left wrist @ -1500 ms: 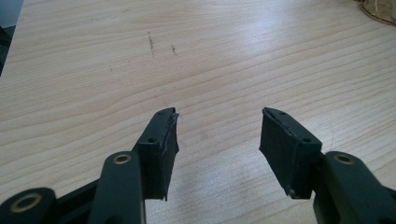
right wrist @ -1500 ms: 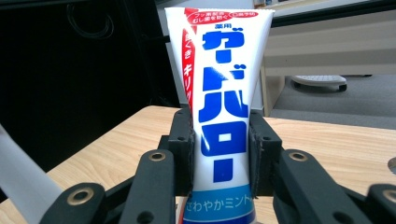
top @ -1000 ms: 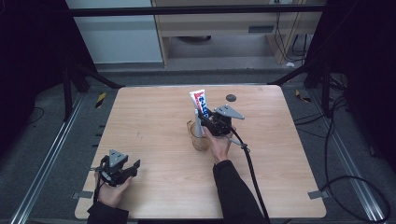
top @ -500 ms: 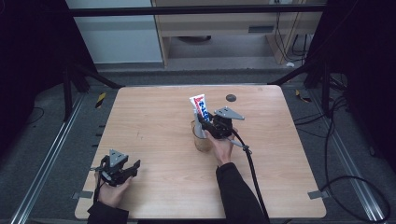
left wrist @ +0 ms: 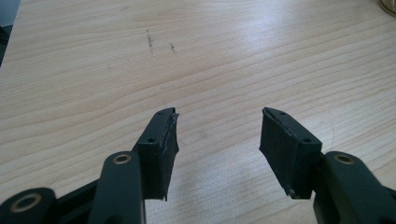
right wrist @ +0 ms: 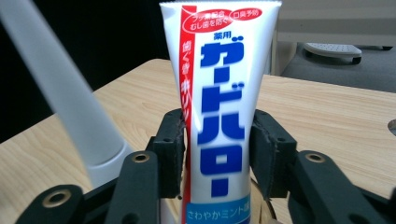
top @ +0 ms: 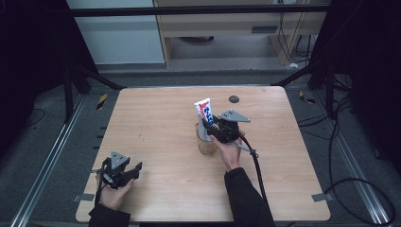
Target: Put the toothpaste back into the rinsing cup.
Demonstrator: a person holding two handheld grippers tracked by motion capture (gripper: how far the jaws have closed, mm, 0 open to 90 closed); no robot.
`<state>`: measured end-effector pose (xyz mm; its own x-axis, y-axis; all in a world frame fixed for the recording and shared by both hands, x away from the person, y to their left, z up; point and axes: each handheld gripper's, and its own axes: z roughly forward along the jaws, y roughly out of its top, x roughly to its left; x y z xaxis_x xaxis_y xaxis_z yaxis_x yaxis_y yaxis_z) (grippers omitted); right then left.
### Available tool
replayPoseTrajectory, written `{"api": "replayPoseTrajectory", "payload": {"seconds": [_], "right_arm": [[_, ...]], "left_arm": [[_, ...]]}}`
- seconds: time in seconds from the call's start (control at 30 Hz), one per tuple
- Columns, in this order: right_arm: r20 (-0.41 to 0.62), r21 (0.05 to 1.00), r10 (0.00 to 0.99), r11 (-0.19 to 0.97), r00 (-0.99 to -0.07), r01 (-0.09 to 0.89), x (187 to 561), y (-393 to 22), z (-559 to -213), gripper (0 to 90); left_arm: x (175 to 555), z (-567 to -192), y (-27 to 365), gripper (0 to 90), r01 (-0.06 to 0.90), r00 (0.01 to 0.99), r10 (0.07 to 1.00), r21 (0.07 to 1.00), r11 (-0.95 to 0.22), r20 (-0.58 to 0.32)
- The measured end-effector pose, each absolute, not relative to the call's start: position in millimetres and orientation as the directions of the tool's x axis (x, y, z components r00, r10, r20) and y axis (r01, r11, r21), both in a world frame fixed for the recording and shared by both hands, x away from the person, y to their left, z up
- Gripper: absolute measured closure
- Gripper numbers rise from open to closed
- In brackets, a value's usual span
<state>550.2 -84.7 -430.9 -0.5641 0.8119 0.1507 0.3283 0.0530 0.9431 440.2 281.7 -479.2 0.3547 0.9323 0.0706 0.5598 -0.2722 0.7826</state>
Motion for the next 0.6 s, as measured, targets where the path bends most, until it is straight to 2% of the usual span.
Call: {"api": "replayPoseTrajectory", "payload": {"seconds": [0.17, 0.2, 0.23, 0.33, 0.6], "right_arm": [[0.12, 0.915, 0.82, 0.128, -0.56, 0.382, 547, -92, -437, 54.8], [0.103, 0.918, 0.812, 0.146, -0.574, 0.37, 544, -94, -439, 51.4], [0.09, 0.92, 0.818, 0.15, -0.569, 0.362, 542, -95, -438, 55.1], [0.087, 0.93, 0.813, 0.141, -0.576, 0.339, 538, -100, -434, 53.0], [0.072, 0.921, 0.815, 0.167, -0.576, 0.352, 525, -126, -417, 43.8]], "left_arm": [[440, -479, 281, 45.4, 0.559, 0.354, 0.932, 0.783, -0.273, 0.073], [440, -479, 281, 45.4, 0.559, 0.354, 0.932, 0.783, -0.274, 0.073], [440, -479, 281, 45.3, 0.559, 0.354, 0.932, 0.782, -0.274, 0.074], [440, -479, 281, 45.4, 0.56, 0.355, 0.932, 0.782, -0.275, 0.074], [440, -480, 281, 45.3, 0.562, 0.358, 0.931, 0.779, -0.277, 0.073]]}}
